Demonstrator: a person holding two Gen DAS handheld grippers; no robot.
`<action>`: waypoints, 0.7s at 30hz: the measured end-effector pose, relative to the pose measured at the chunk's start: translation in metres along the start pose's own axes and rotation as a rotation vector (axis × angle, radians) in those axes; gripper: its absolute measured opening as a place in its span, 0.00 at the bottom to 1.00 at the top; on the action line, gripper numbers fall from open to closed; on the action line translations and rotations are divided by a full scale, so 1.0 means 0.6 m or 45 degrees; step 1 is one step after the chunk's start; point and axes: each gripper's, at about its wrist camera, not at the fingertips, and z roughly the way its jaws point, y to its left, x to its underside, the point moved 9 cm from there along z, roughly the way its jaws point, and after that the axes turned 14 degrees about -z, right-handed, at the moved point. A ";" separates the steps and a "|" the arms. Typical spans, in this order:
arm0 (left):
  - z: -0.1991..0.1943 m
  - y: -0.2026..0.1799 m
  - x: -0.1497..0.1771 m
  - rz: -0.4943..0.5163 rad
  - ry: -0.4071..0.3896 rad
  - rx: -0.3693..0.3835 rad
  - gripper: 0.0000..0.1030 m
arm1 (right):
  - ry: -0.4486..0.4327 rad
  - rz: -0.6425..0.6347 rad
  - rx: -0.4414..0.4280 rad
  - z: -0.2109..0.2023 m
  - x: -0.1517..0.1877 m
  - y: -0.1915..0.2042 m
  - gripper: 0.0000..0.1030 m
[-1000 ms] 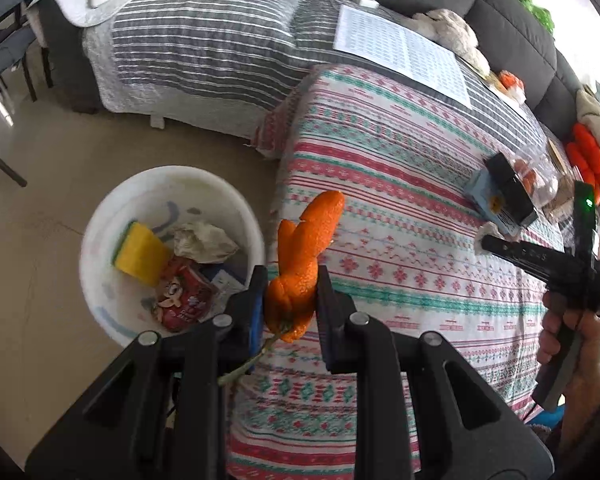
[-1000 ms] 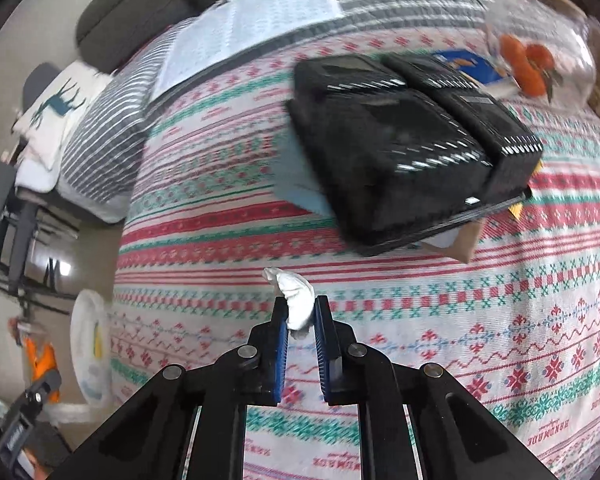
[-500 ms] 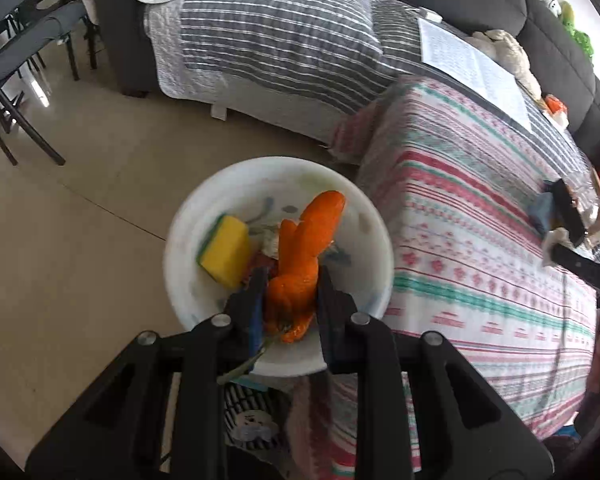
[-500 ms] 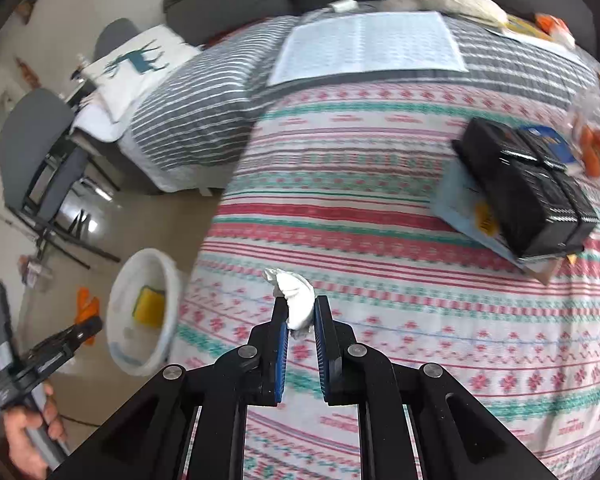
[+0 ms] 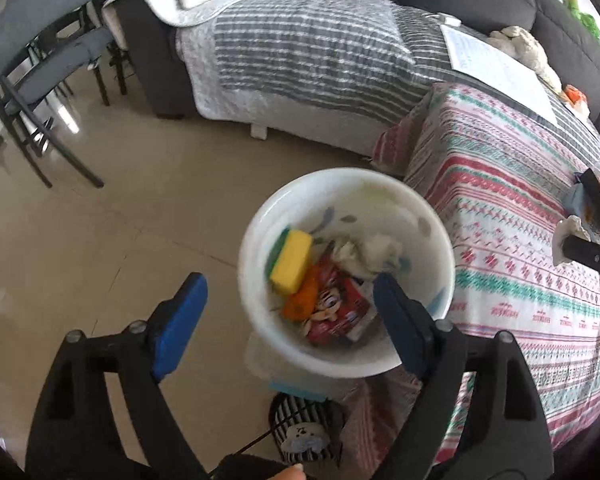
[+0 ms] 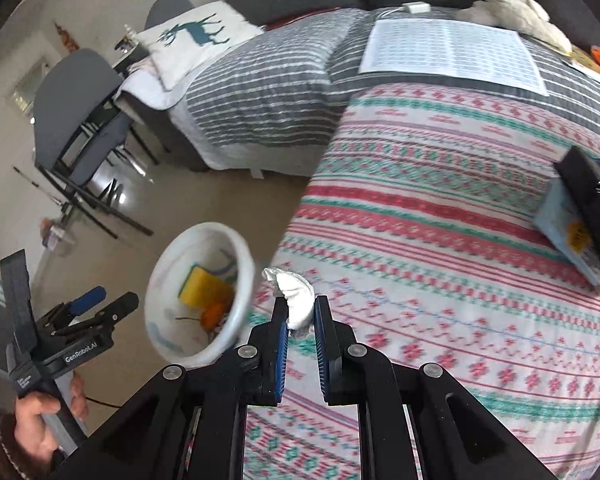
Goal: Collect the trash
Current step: 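Release the orange peel into the bin with the left tool while the right tool drops the tissue in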
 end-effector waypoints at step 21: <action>0.007 0.093 0.020 -0.053 0.054 -0.103 0.92 | 0.061 -0.097 -0.166 0.132 -0.012 0.175 0.17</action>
